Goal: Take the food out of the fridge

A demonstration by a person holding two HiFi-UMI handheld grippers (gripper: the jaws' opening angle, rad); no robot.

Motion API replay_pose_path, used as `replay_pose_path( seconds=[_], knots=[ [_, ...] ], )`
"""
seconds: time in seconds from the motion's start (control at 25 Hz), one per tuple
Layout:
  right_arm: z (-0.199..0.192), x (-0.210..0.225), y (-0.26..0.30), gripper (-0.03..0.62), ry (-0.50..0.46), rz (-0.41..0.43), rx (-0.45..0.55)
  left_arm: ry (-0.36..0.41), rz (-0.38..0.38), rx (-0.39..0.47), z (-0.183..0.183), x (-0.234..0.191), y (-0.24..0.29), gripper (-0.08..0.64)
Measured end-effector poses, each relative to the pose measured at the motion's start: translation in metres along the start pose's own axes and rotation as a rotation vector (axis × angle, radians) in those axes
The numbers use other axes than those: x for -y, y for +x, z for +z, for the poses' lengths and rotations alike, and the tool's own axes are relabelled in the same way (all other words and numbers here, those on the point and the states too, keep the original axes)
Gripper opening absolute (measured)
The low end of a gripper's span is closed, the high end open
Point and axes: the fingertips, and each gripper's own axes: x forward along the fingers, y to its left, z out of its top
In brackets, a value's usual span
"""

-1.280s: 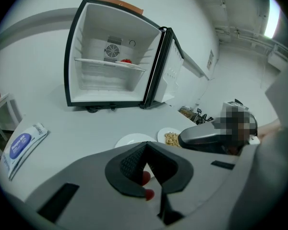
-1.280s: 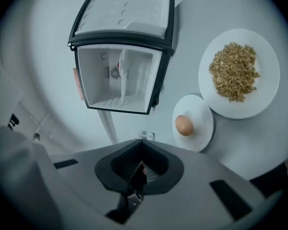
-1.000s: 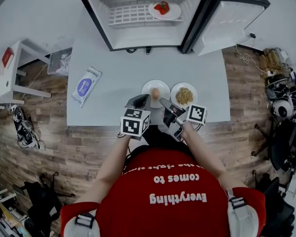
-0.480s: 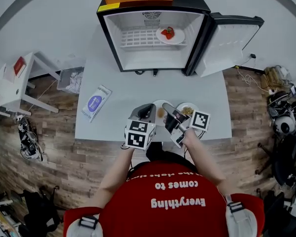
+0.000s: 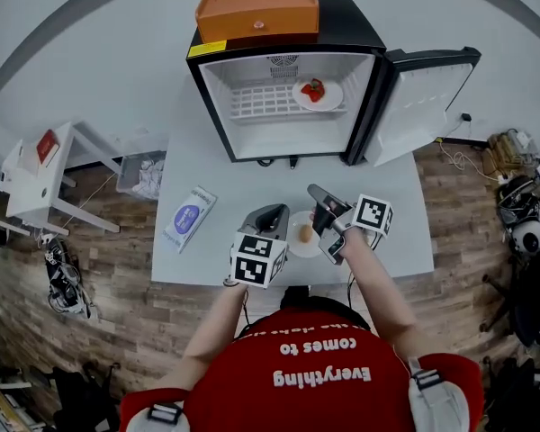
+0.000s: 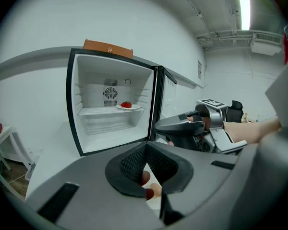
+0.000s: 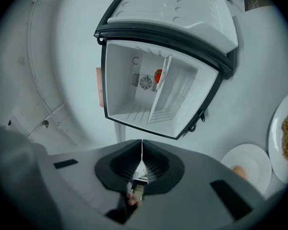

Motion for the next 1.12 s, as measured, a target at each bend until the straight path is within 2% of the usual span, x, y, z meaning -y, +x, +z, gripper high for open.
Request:
replay_pose_path(
  seconds=[0.36,0.56,0.76,1.12],
  knots=[
    [0.082,0.0,0.036,0.015,-0.017,-0.042,0.12,0.011,-0.008,-0.024,0.012,-0.03,0.018,0.006],
    [0.129,0.019,0.05,0.018,0.019,-0.121,0.202,-0.002,-0.026,-0.037,0.015,-0.037,0.037,0.006],
    [0.158,0.038,0.066,0.096,-0.008,-0.217,0.225,-0.012,-0.052,-0.064,0.009,-0.042,0.059,0.006],
    [0.202,0.06,0.097,0.164,0.064,-0.272,0.293,-0.016,-0.103,-0.124,-0.007,-0.045,0.089,0.006]
  ],
)
